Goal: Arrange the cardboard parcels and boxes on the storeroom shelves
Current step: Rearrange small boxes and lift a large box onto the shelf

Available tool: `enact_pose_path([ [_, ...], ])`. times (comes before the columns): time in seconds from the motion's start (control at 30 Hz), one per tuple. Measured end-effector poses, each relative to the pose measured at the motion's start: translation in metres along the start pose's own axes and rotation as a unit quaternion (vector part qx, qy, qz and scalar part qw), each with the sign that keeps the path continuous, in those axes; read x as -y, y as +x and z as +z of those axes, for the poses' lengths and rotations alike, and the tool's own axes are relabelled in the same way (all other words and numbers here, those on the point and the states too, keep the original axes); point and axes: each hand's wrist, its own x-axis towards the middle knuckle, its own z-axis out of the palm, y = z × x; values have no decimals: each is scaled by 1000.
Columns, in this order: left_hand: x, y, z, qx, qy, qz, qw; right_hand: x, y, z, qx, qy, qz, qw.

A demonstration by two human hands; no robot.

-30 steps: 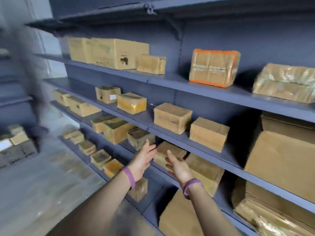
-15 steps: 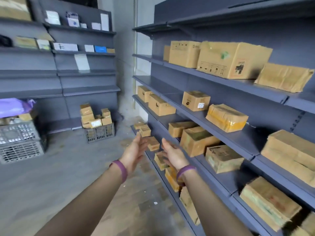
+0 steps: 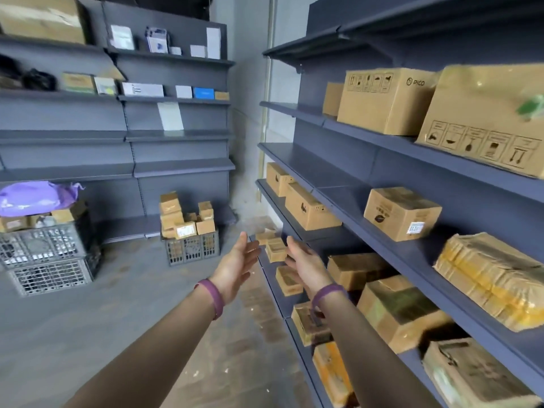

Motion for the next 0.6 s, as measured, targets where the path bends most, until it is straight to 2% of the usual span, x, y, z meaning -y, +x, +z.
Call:
enact_pose_path([
  [0.2, -42, 107, 27, 15, 4, 8, 1000, 34, 100, -37, -41, 56, -5, 998],
  [0.37, -58, 187, 76, 77, 24, 3, 997, 42, 150, -88, -115, 97, -45, 987],
  [0.47, -62, 228, 118, 134, 51, 14, 990, 42, 168, -128, -180, 81, -72, 978],
  [0.6, -65, 281, 181, 192, 37, 48, 979, 38, 182, -188, -300, 56, -109, 946],
])
